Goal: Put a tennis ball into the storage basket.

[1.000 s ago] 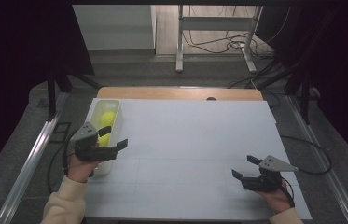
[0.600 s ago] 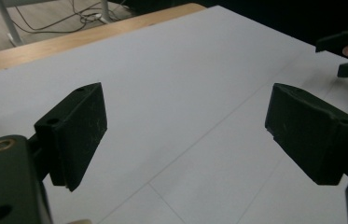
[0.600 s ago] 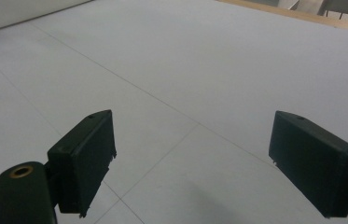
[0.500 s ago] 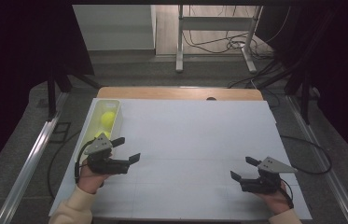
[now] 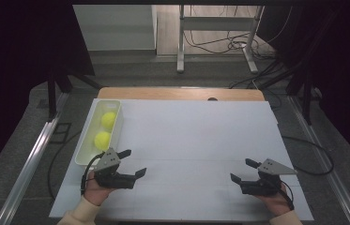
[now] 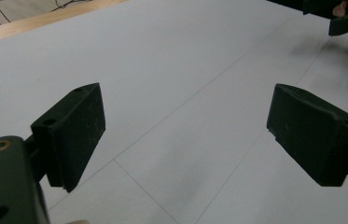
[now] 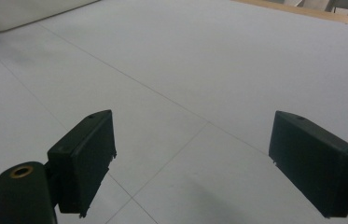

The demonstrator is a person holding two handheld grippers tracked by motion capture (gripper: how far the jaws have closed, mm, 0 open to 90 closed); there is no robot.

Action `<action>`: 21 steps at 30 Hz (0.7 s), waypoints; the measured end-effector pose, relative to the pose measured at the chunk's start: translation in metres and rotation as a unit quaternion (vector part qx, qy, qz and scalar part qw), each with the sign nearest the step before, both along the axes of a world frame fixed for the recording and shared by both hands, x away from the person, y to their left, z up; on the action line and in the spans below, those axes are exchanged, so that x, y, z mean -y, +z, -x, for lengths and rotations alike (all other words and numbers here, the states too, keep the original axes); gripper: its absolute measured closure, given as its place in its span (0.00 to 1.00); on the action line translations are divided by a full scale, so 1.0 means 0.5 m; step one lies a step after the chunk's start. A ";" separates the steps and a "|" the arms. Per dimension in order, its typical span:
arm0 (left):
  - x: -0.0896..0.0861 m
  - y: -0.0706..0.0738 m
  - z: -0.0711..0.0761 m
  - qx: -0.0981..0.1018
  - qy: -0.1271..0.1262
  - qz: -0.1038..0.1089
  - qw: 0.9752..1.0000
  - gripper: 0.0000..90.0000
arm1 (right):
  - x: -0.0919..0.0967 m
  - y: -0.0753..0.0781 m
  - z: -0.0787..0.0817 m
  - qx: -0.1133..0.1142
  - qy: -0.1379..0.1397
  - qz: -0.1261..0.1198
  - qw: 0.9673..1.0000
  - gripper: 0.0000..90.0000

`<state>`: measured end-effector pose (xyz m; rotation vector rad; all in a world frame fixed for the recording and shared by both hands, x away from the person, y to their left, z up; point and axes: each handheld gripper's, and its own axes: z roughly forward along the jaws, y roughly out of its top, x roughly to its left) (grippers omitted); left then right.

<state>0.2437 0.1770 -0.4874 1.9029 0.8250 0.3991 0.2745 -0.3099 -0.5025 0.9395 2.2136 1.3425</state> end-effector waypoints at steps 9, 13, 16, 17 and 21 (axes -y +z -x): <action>0.006 -0.029 0.007 -0.014 0.001 -0.008 1.000 0.13 | -0.003 -0.003 0.000 -0.001 0.006 0.003 1.000 0.17; 0.006 -0.038 0.001 -0.022 0.003 -0.011 1.000 0.13 | -0.003 -0.004 0.000 -0.003 0.010 0.002 1.000 0.17; 0.005 -0.041 -0.001 -0.026 0.004 -0.012 1.000 0.13 | -0.003 -0.005 -0.001 -0.004 0.010 0.002 1.000 0.17; 0.005 -0.041 -0.001 -0.026 0.004 -0.012 1.000 0.13 | -0.003 -0.005 -0.001 -0.005 0.011 0.002 1.000 0.17; 0.006 -0.040 -0.001 -0.025 0.004 -0.011 1.000 0.13 | -0.004 -0.006 -0.001 -0.004 0.012 0.003 1.000 0.17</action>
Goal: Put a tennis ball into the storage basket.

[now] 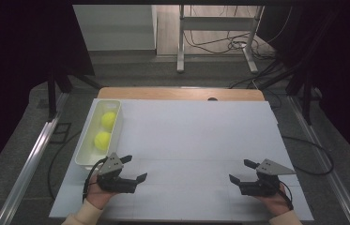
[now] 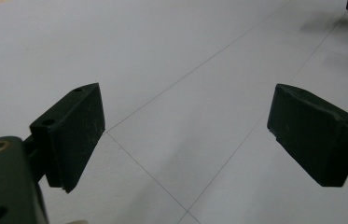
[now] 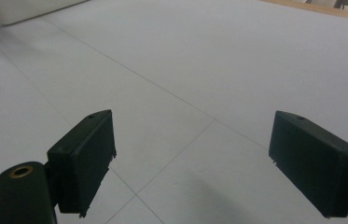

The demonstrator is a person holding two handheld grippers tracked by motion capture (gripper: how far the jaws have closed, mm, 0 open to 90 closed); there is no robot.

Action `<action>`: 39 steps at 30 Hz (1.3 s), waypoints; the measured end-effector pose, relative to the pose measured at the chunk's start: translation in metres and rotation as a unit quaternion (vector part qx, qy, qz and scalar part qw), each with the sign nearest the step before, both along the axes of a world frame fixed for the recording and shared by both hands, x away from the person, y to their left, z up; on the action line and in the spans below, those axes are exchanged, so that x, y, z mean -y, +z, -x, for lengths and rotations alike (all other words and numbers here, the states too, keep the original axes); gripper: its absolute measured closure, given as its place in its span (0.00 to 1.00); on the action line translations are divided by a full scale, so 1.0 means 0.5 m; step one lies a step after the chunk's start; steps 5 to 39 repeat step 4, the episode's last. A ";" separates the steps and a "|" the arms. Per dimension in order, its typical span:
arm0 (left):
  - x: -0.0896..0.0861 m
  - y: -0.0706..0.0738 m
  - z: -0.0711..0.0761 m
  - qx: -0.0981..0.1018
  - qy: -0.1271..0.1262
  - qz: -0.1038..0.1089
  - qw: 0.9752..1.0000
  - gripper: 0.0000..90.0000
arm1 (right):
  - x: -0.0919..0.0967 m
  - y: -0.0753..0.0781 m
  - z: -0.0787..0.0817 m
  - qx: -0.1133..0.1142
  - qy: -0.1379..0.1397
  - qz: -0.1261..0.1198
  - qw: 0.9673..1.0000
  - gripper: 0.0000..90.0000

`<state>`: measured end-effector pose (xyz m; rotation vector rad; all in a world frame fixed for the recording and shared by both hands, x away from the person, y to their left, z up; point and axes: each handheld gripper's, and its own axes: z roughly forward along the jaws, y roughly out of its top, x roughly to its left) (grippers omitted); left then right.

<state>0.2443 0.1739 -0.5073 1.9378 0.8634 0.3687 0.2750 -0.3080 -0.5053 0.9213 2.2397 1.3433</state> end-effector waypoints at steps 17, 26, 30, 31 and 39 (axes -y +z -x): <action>-0.001 0.001 0.000 0.001 0.001 0.000 1.000 0.13 | 0.000 0.000 0.000 0.000 0.000 0.000 1.000 0.17; -0.001 0.001 0.000 0.001 0.001 0.000 1.000 0.13 | 0.000 0.000 0.000 0.000 0.000 0.000 1.000 0.17; -0.001 0.001 0.000 0.001 0.001 0.000 1.000 0.13 | 0.000 0.000 0.000 0.000 0.000 0.000 1.000 0.17; -0.001 0.001 0.000 0.001 0.001 0.000 1.000 0.13 | 0.000 0.000 0.000 0.000 0.000 0.000 1.000 0.17; -0.001 0.001 0.000 0.001 0.001 0.000 1.000 0.13 | 0.000 0.000 0.000 0.000 0.000 0.000 1.000 0.17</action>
